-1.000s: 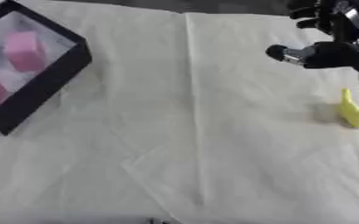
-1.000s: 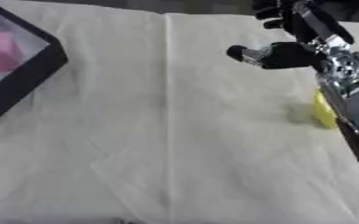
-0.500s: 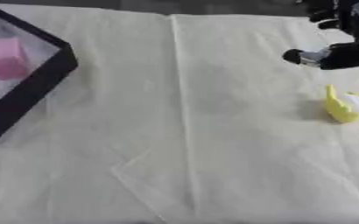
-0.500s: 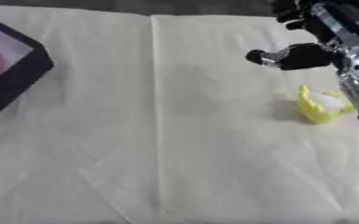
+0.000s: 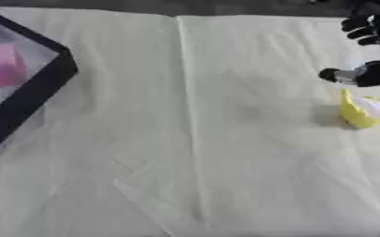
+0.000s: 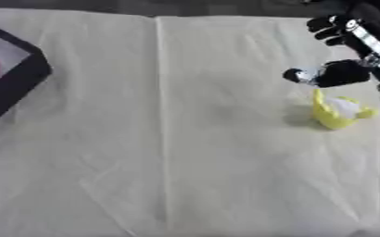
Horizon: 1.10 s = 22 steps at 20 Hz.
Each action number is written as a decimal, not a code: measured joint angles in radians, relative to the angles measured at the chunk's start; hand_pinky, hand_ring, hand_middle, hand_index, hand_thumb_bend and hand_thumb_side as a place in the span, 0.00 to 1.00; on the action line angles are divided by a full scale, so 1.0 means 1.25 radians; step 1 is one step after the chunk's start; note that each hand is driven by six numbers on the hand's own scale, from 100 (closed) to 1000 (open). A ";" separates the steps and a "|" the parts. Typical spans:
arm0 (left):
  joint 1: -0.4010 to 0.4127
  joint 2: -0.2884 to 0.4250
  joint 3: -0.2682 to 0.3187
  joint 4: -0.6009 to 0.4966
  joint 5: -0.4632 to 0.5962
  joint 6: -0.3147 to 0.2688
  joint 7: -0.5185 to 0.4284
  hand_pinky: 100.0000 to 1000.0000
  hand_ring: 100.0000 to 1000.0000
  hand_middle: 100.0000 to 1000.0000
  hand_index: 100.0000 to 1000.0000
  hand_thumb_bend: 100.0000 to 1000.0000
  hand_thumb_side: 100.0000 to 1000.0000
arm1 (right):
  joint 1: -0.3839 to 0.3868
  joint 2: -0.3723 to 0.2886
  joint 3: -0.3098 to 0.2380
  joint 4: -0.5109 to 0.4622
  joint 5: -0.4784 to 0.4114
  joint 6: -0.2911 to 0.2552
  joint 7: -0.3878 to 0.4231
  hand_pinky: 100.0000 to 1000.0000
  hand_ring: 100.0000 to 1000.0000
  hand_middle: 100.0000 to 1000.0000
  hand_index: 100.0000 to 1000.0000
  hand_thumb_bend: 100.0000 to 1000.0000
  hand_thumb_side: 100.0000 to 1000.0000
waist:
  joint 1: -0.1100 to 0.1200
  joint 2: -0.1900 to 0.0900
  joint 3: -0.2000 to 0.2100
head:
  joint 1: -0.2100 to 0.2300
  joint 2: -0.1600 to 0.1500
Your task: Pick up the objects with one hand, pass them to the other hand, and then place them into the box on the other side of the table.
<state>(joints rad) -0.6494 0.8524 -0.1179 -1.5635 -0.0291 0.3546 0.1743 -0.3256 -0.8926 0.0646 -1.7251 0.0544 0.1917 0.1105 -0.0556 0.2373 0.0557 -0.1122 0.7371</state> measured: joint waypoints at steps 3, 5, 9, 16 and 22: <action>0.000 0.000 0.000 0.001 -0.002 0.000 0.000 0.65 0.63 0.64 0.76 0.19 0.39 | 0.013 -0.019 -0.011 0.013 0.020 -0.013 0.021 0.85 0.84 0.79 0.83 0.65 0.15 | 0.000 0.000 -0.001 | 0.001 0.000; 0.000 0.000 0.000 0.002 -0.004 0.001 -0.001 0.65 0.63 0.64 0.76 0.19 0.39 | 0.019 -0.028 -0.018 0.025 0.032 -0.024 0.033 0.86 0.85 0.79 0.83 0.65 0.16 | 0.001 0.000 -0.002 | 0.001 0.000; 0.000 0.000 0.000 0.005 -0.007 0.001 -0.001 0.65 0.63 0.64 0.76 0.20 0.39 | 0.028 -0.044 -0.029 0.055 0.057 -0.050 0.067 0.86 0.85 0.80 0.83 0.64 0.19 | 0.002 0.000 -0.002 | 0.001 0.000; 0.002 0.000 -0.002 0.010 -0.012 0.003 -0.003 0.65 0.63 0.64 0.76 0.20 0.39 | 0.032 -0.071 -0.042 0.117 0.082 -0.105 0.146 0.87 0.87 0.84 0.84 0.64 0.18 | 0.005 0.001 -0.003 | -0.011 0.000; 0.003 0.000 -0.002 0.011 -0.014 0.006 -0.005 0.65 0.63 0.64 0.76 0.20 0.38 | 0.021 -0.093 -0.046 0.162 0.103 -0.151 0.220 0.88 0.89 0.85 0.84 0.59 0.17 | 0.010 0.001 -0.003 | -0.019 0.000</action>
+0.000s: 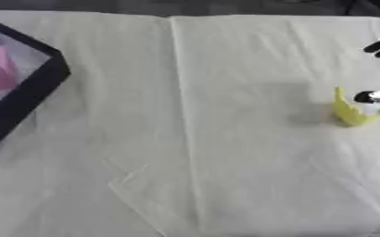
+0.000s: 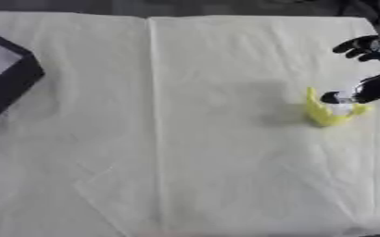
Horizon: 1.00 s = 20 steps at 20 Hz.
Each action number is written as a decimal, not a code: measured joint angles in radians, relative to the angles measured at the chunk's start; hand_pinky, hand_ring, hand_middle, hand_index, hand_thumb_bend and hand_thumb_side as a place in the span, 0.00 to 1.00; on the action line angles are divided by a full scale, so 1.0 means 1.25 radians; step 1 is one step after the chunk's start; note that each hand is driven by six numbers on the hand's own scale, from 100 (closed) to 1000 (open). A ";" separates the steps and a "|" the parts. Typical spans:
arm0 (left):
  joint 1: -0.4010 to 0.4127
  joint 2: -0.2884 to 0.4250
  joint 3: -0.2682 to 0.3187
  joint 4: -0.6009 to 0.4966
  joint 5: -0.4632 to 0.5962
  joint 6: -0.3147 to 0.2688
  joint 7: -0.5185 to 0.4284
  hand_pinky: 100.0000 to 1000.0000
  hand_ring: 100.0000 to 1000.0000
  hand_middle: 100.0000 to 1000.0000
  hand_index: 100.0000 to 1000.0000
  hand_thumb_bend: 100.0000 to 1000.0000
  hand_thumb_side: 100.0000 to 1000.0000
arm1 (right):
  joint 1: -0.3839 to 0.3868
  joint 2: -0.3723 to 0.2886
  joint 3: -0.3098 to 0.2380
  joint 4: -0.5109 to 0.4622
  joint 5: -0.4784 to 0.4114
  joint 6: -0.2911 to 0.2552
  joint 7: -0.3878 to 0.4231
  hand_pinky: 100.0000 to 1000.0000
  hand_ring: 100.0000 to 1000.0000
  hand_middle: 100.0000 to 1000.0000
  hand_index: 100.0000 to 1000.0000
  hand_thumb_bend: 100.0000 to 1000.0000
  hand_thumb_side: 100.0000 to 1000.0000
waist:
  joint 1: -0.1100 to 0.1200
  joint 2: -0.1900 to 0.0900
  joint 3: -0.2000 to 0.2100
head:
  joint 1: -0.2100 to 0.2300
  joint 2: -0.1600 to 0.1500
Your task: Pick up the objects with one hand, pass them to the other hand, and then place them into the box on the other side of the table.
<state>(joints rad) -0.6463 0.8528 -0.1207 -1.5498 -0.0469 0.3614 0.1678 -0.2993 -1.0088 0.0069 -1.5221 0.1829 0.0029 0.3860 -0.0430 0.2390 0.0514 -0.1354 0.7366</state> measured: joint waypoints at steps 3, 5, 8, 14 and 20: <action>0.000 0.000 0.000 0.004 -0.002 0.001 0.000 0.65 0.63 0.64 0.76 0.20 0.38 | -0.016 -0.012 0.000 0.025 0.010 -0.018 0.040 0.89 0.90 0.85 0.84 0.55 0.14 | 0.002 0.000 0.000 | -0.006 0.000; 0.000 0.000 0.000 0.004 -0.003 0.002 -0.001 0.65 0.64 0.65 0.75 0.20 0.38 | -0.028 -0.022 0.000 0.041 0.020 -0.027 0.059 0.89 0.90 0.85 0.84 0.54 0.13 | 0.004 0.001 0.002 | -0.010 0.000; 0.000 0.000 0.000 0.004 -0.004 0.002 -0.002 0.65 0.64 0.65 0.75 0.20 0.38 | -0.043 -0.029 0.001 0.063 0.035 -0.037 0.076 0.90 0.90 0.85 0.84 0.51 0.10 | 0.007 0.002 0.004 | -0.020 -0.001; 0.000 0.000 0.000 0.003 -0.004 0.002 -0.002 0.65 0.64 0.65 0.75 0.21 0.38 | -0.060 -0.036 0.014 0.081 0.082 -0.055 0.096 0.90 0.91 0.85 0.84 0.50 0.05 | 0.010 0.008 0.005 | -0.034 -0.001; 0.000 0.000 0.000 0.003 -0.004 0.002 -0.002 0.65 0.64 0.65 0.75 0.21 0.38 | -0.071 -0.037 0.032 0.096 0.142 -0.075 0.108 0.91 0.91 0.86 0.85 0.50 0.01 | 0.015 0.014 0.009 | -0.034 -0.001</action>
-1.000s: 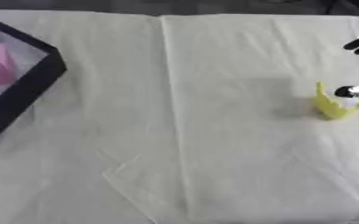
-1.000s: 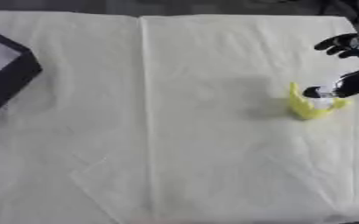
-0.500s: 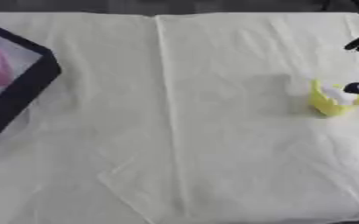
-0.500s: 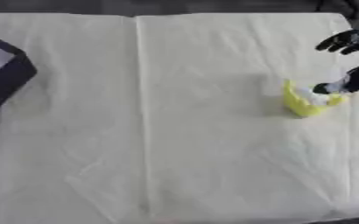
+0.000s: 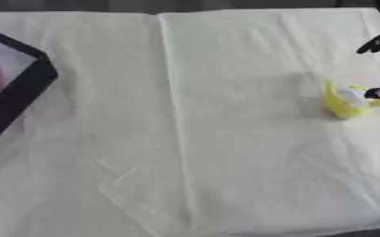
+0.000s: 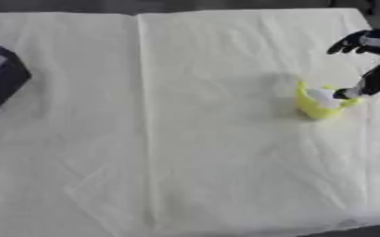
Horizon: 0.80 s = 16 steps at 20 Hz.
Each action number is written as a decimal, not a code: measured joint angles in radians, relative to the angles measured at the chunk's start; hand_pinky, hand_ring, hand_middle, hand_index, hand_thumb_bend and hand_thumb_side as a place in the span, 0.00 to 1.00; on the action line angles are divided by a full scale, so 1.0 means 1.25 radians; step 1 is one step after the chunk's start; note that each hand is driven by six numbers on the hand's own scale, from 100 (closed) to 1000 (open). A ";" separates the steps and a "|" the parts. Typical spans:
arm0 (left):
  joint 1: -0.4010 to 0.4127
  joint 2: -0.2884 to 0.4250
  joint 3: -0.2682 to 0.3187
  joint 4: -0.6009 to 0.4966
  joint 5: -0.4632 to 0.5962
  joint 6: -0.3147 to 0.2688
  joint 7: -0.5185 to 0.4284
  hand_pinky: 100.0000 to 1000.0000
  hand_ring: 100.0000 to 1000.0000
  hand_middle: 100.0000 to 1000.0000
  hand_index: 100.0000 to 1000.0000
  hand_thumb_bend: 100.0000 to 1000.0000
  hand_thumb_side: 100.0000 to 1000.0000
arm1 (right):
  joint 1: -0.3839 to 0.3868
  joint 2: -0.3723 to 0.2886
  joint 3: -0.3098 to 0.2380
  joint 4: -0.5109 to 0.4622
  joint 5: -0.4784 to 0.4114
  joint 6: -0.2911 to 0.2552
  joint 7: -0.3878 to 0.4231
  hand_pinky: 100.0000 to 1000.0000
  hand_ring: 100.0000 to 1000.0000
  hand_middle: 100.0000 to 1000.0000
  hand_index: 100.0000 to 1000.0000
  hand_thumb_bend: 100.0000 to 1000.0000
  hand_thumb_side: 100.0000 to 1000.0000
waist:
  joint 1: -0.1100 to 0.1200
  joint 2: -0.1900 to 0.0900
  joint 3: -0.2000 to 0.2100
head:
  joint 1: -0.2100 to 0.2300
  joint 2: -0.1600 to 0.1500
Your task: Pick up the objects with one hand, pass them to the other hand, and then place them into the box on the other side of the table.
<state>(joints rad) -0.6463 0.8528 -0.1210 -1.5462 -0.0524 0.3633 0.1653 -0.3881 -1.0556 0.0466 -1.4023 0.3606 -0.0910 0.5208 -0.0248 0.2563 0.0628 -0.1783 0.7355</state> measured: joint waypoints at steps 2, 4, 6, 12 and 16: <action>0.000 0.000 0.000 0.000 0.000 0.000 0.000 0.65 0.64 0.65 0.75 0.21 0.38 | 0.000 0.000 0.004 0.004 0.015 -0.007 0.002 0.91 0.91 0.86 0.85 0.51 0.00 | 0.000 0.002 0.000 | 0.001 0.000; 0.001 0.000 0.000 0.000 0.000 0.000 0.000 0.65 0.64 0.65 0.75 0.21 0.38 | 0.000 0.000 0.009 0.007 0.029 -0.015 0.004 0.91 0.91 0.85 0.85 0.50 0.02 | 0.000 0.004 0.000 | 0.001 0.000; 0.001 0.000 0.000 0.000 0.000 0.000 0.000 0.65 0.64 0.65 0.75 0.21 0.38 | 0.000 -0.001 0.012 0.009 0.042 -0.020 0.005 0.91 0.91 0.86 0.86 0.50 0.02 | 0.002 0.004 0.000 | 0.003 0.000; 0.002 0.000 0.000 -0.003 -0.001 0.000 0.000 0.65 0.64 0.65 0.75 0.21 0.38 | 0.000 -0.001 0.018 0.033 0.056 -0.026 0.005 0.90 0.91 0.86 0.85 0.50 0.03 | 0.007 0.009 0.003 | 0.005 0.000; 0.003 0.000 0.000 -0.004 -0.001 0.000 0.000 0.65 0.64 0.65 0.75 0.21 0.38 | 0.001 0.000 0.023 0.044 0.058 -0.029 0.002 0.90 0.91 0.85 0.85 0.50 0.03 | 0.010 0.014 0.004 | 0.005 0.000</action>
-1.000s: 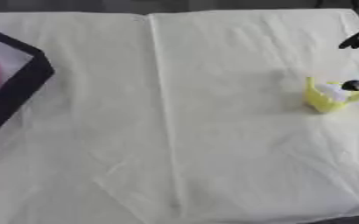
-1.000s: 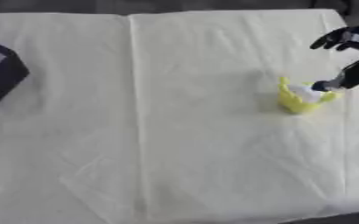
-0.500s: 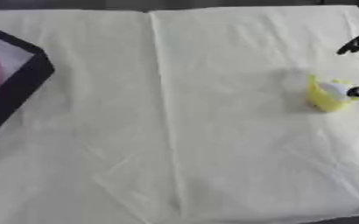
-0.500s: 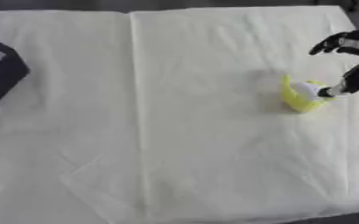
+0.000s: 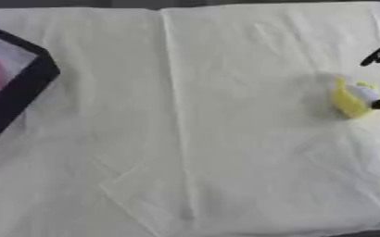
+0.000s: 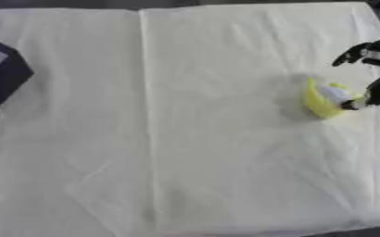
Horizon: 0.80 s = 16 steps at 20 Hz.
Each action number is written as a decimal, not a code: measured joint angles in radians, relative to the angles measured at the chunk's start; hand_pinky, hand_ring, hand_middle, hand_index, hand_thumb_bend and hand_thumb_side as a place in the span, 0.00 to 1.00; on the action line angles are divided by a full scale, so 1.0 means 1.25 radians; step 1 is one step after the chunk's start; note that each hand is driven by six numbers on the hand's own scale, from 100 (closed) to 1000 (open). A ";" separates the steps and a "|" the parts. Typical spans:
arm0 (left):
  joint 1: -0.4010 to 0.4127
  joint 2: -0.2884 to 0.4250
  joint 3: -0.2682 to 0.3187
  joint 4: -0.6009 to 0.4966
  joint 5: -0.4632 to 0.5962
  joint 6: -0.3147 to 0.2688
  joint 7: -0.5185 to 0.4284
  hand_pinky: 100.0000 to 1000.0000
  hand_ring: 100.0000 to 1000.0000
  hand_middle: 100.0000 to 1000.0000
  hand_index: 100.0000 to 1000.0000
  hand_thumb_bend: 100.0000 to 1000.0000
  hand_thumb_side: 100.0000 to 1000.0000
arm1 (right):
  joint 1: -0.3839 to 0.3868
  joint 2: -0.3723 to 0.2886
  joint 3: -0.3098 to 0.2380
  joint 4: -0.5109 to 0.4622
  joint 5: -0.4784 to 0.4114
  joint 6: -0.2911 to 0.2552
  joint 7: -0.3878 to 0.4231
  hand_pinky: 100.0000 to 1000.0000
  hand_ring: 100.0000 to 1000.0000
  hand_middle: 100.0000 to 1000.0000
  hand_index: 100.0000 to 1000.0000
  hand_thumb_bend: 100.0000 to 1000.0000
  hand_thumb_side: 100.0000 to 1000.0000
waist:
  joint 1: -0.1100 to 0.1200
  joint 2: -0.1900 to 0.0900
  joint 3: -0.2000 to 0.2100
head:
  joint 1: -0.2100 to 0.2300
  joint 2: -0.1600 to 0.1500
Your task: Pick up the objects with one hand, pass them to the other hand, and then place them into the box on the other side of the table.
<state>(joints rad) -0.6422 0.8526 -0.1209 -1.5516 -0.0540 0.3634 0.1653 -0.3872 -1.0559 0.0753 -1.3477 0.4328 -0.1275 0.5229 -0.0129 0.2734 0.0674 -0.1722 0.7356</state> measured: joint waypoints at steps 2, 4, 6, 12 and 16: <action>0.000 0.000 0.000 0.000 0.000 0.000 0.000 0.65 0.64 0.65 0.75 0.21 0.38 | 0.000 0.000 0.002 0.001 0.002 -0.001 0.000 0.90 0.91 0.85 0.85 0.50 0.02 | 0.000 0.000 0.000 | 0.000 0.000; 0.000 0.000 0.000 0.000 0.000 0.000 0.000 0.65 0.64 0.65 0.75 0.21 0.38 | 0.000 0.000 0.005 0.001 0.003 -0.003 0.003 0.90 0.91 0.85 0.85 0.51 0.03 | 0.000 0.002 0.001 | 0.000 0.000; 0.000 0.000 0.000 0.000 -0.001 0.001 -0.001 0.65 0.64 0.65 0.75 0.21 0.38 | 0.000 0.000 0.010 0.001 0.004 -0.006 0.006 0.90 0.91 0.85 0.85 0.51 0.03 | 0.000 0.002 0.001 | 0.000 0.000; 0.000 -0.001 0.000 0.000 -0.001 0.002 -0.002 0.65 0.64 0.65 0.75 0.21 0.38 | -0.001 0.003 0.025 0.004 0.013 -0.015 0.020 0.90 0.91 0.84 0.84 0.49 0.02 | 0.000 0.004 0.004 | 0.000 0.000; 0.000 -0.001 0.000 0.000 -0.003 0.002 -0.002 0.65 0.64 0.64 0.75 0.22 0.38 | -0.001 0.006 0.034 0.005 0.017 -0.023 0.031 0.90 0.90 0.81 0.82 0.42 0.00 | -0.001 0.004 0.005 | 0.000 0.001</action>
<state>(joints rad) -0.6418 0.8518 -0.1209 -1.5517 -0.0582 0.3654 0.1633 -0.3879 -1.0487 0.1176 -1.3415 0.4544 -0.1562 0.5619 -0.0136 0.2783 0.0739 -0.1724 0.7363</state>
